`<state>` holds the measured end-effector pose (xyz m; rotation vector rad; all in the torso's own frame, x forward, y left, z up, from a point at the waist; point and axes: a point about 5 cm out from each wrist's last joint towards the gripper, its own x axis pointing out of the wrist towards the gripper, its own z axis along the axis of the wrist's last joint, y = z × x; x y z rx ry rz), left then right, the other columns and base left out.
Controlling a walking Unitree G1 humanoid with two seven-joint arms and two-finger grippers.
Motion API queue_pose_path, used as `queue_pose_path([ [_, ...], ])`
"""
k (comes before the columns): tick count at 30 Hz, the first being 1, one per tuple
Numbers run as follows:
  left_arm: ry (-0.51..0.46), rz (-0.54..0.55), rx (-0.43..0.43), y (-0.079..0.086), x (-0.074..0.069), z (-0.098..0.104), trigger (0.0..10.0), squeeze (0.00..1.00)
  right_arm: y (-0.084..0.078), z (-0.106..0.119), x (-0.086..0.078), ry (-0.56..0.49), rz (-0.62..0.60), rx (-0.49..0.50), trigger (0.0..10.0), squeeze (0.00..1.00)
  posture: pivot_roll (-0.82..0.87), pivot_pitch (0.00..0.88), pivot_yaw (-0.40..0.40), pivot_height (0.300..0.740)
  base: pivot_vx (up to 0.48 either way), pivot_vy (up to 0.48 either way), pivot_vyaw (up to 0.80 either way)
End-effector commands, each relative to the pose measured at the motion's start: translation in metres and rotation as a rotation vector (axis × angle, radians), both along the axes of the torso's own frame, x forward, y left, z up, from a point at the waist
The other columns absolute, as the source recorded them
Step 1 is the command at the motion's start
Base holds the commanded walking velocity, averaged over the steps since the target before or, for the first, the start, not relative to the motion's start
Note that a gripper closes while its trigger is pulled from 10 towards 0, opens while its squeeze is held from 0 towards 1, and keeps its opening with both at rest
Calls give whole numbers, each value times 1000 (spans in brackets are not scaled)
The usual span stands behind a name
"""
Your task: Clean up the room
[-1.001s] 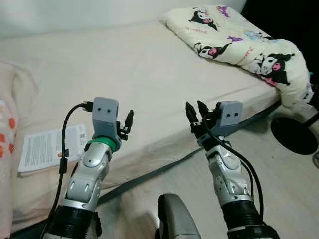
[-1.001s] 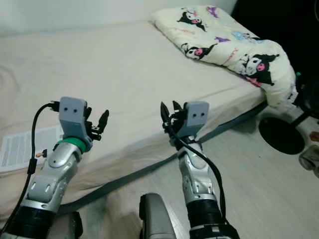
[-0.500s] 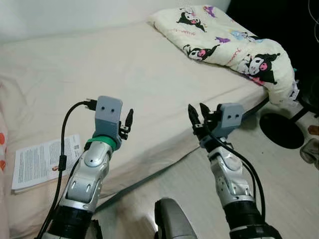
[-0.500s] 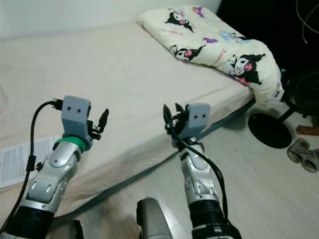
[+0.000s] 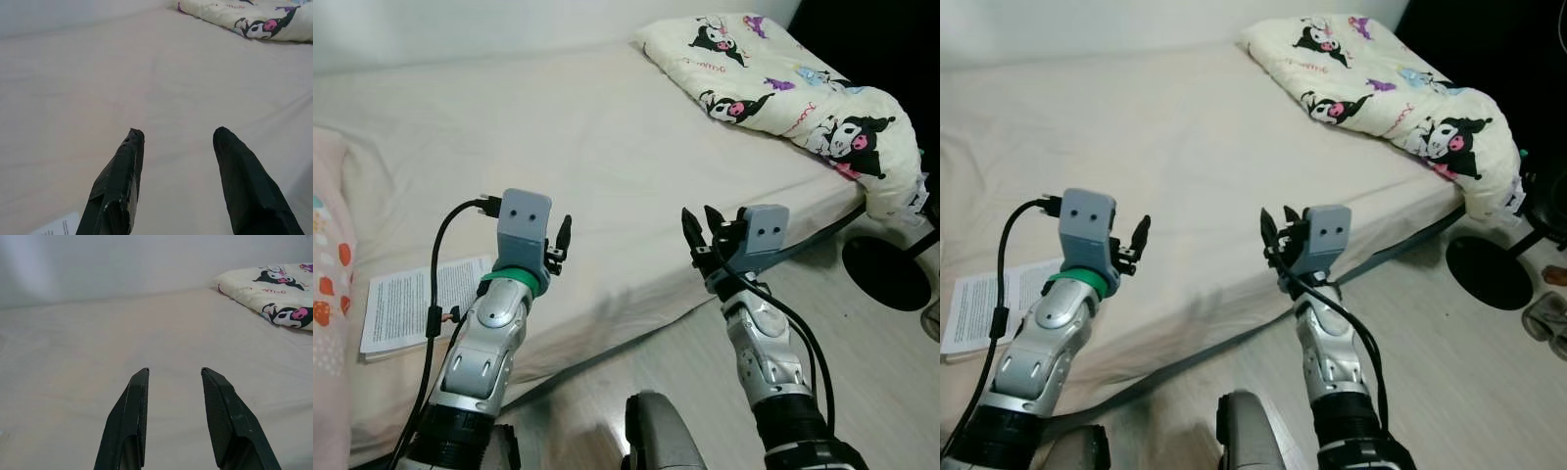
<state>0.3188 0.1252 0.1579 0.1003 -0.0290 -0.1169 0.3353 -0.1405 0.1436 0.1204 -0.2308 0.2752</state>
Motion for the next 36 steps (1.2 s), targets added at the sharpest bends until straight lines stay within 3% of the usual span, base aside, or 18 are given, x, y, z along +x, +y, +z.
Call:
queue_pose_path([
  [1, -26, 11, 23, -1, -1, 5, 10000, 0, -1, 2, 2, -6, 8, -7, 10000, 0, 26, 0, -61, 630, 0, 0, 0],
  [5, -40, 19, 35, 0, -1, 8, 10000, 0, 0, 2, 3, -7, 15, -8, 10000, 0, 29, 0, -64, 635, 0, 0, 0],
  [10, -76, 81, 52, 13, -2, 13, 10000, 0, 11, 10, 11, -18, 77, -13, 10000, 0, 69, 0, -90, 658, 0, 0, 0],
  [29, -95, 64, 60, 8, 2, 20, 10000, 0, 6, 6, 11, -13, 59, -6, 10000, 0, 51, 0, -75, 723, 0, 0, 0],
  [36, -95, 65, 59, 8, 1, 20, 10000, 0, 7, 7, 11, -20, 57, 3, 10000, 0, 57, 0, -76, 723, 0, 0, 0],
])
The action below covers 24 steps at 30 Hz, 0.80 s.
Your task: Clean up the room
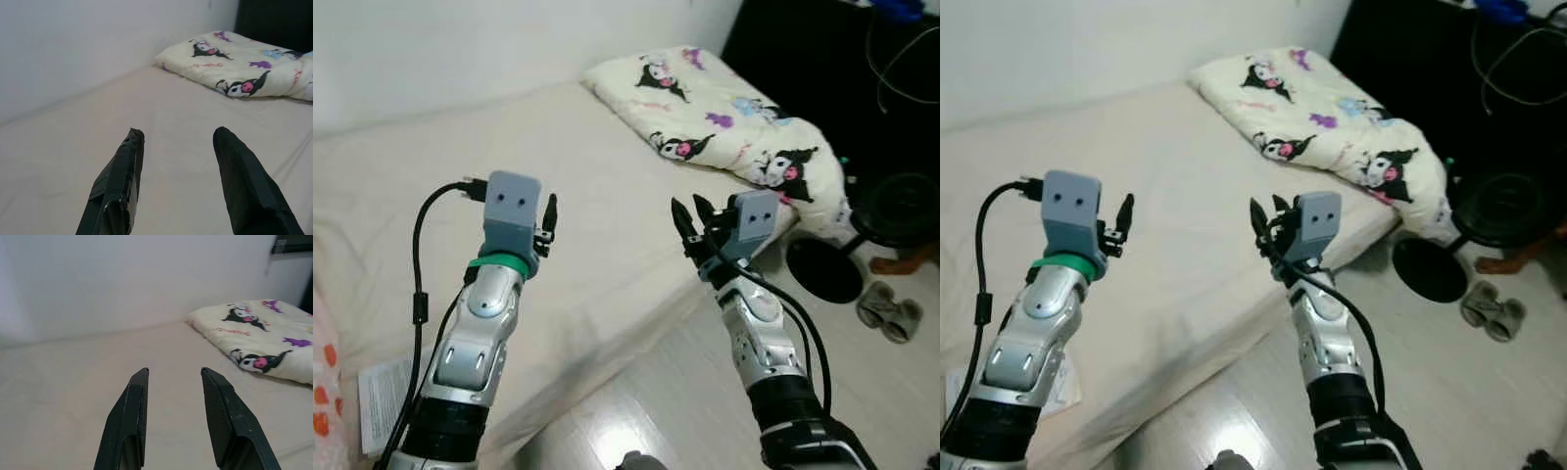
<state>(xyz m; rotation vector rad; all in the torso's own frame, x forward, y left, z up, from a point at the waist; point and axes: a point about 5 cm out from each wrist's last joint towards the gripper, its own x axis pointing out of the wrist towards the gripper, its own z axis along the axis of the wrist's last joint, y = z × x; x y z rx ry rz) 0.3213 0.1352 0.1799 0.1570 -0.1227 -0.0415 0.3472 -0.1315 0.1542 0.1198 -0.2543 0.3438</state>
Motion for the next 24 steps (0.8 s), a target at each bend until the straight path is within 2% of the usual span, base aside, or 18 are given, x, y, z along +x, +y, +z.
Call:
queue_pose_path([
  [1, 6, -6, 9, -2, -2, -2, 10000, 0, -2, -4, -1, 7, -10, 8, 10000, 0, 59, 0, -76, 723, 0, 0, 0],
  [24, 6, -19, 8, -5, -1, -2, 10000, 0, -3, -4, 0, 4, -14, 3, 10000, 0, 54, 0, -76, 723, 0, 0, 0],
])
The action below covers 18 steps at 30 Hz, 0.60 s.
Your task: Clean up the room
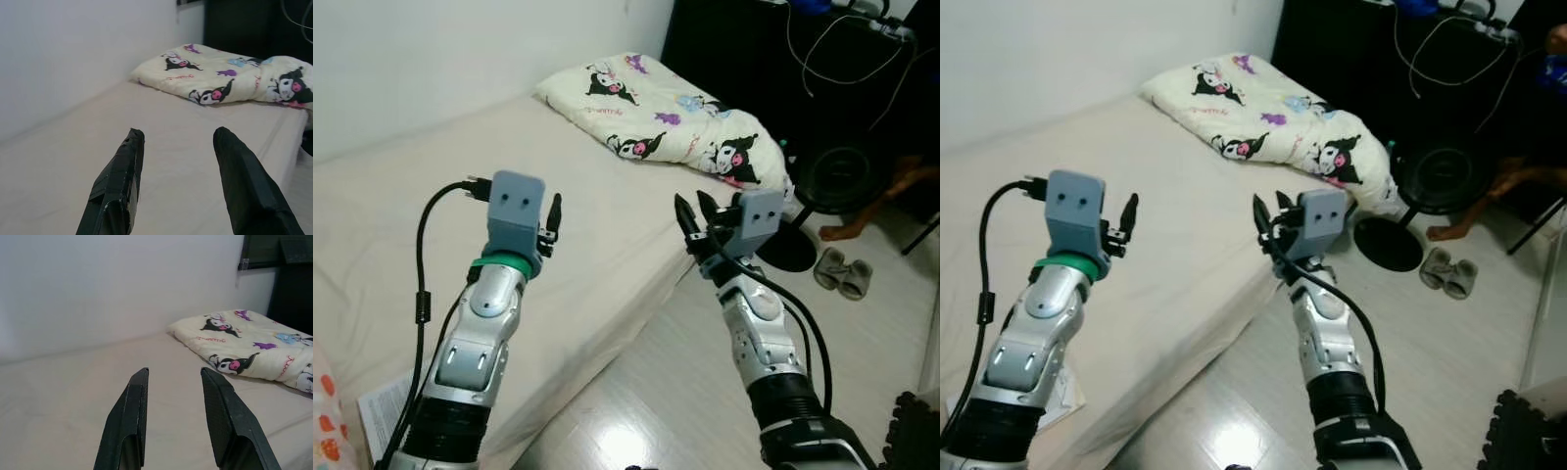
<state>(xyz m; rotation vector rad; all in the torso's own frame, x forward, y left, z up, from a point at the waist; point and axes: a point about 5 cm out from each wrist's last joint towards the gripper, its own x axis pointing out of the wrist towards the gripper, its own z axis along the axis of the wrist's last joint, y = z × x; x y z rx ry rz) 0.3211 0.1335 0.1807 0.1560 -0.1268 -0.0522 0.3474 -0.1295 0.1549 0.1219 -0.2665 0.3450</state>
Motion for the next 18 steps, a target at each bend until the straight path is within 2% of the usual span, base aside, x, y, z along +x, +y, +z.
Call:
queue_pose_path([
  [1, 9, -7, 8, -3, -1, -3, 10000, 0, -4, -5, 0, 16, -14, -1, 10000, 0, 54, 0, -77, 723, 0, 0, 0],
  [18, 11, -10, 9, -3, 0, -4, 10000, 0, -4, -5, 0, 14, -16, -2, 10000, 0, 51, 0, -74, 723, 0, 0, 0],
])
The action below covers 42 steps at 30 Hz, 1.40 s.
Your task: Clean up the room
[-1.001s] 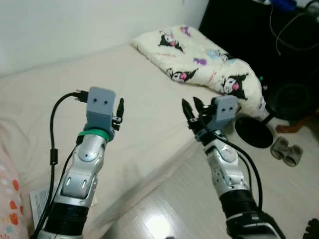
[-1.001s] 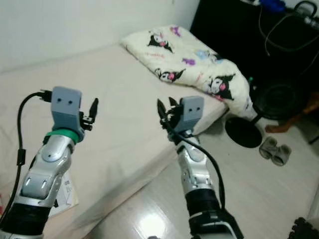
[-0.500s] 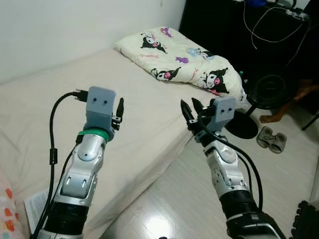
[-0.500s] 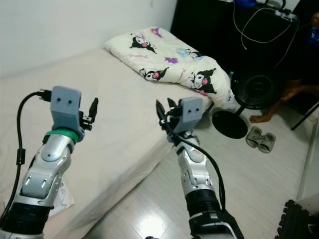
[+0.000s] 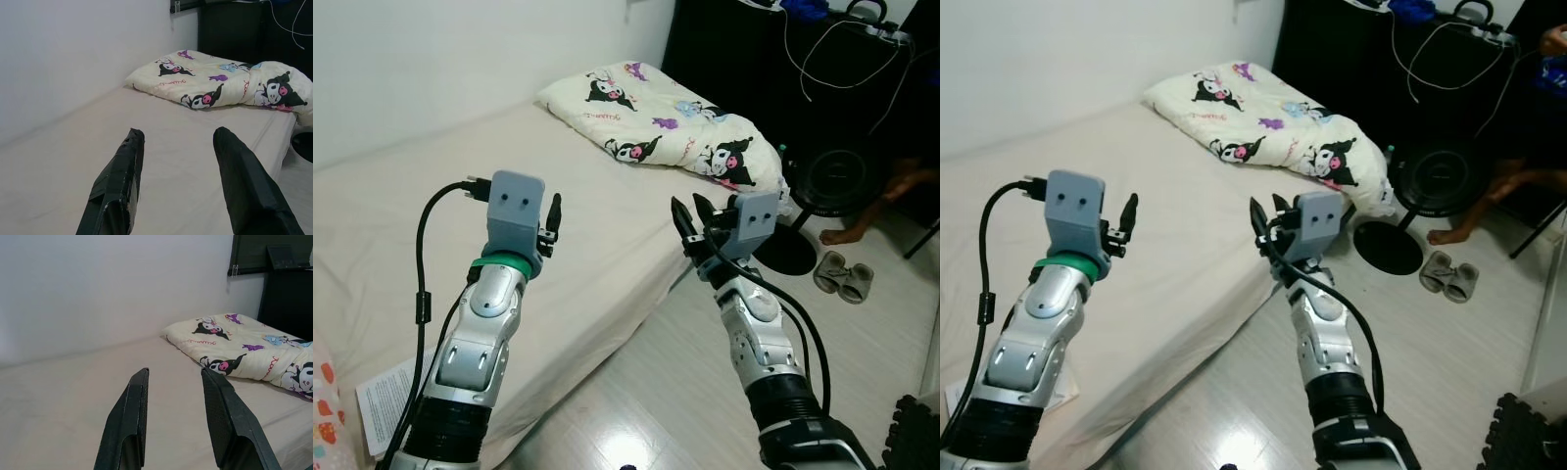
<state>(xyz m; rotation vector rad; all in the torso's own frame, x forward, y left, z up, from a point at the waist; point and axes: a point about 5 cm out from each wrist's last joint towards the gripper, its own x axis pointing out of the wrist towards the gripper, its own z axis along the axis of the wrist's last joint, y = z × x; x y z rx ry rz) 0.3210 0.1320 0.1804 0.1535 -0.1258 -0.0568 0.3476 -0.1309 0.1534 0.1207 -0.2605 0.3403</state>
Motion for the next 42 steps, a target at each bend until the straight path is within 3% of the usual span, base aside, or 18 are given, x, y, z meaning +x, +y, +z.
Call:
queue_pose_path([
  [1, 12, -7, 12, -2, 0, -5, 10000, 0, -3, -4, -1, 10, -11, -1, 10000, 0, 49, 0, -75, 723, 0, 0, 0],
  [6, 21, -15, 48, -4, -1, -12, 10000, 0, -2, -8, -2, 24, 4, -13, 10000, 0, 50, 0, -75, 723, 0, 0, 0],
  [9, 49, -11, 161, -4, -3, -32, 10000, 0, 0, -22, -3, 74, 36, -45, 10000, 0, 56, 0, -80, 723, 0, 0, 0],
  [12, 80, 1, 210, -1, -4, -47, 10000, 0, -1, -31, -5, 107, 41, -68, 10000, 0, 62, 0, -84, 723, 0, 0, 0],
  [14, 154, 12, 261, 7, -10, -74, 10000, 0, -1, -44, -7, 154, 56, -110, 10000, 0, 69, 0, -91, 723, 0, 0, 0],
  [15, 154, 12, 261, 7, -10, -74, 10000, 0, -1, -44, -7, 154, 56, -110, 10000, 0, 69, 0, -91, 723, 0, 0, 0],
  [18, 272, 28, 296, 24, -22, -108, 10000, 0, -3, -60, -11, 214, 73, -168, 10000, 0, 87, 0, -116, 723, 0, 0, 0],
  [23, 280, 51, 263, 29, -27, -112, 10000, 0, -2, -63, -10, 226, 77, -177, 10000, 0, 106, 0, -128, 723, 0, 0, 0],
  [32, 214, 55, 225, 22, -24, -105, 10000, 0, 13, -51, -4, 174, 140, -199, 10000, 0, 110, 0, -129, 723, 0, 0, 0],
  [42, 151, -44, 247, 9, -12, -92, 10000, 0, -3, -52, -4, 169, 67, -198, 10000, 0, 30, 24, -73, 723, 0, 0, 0],
])
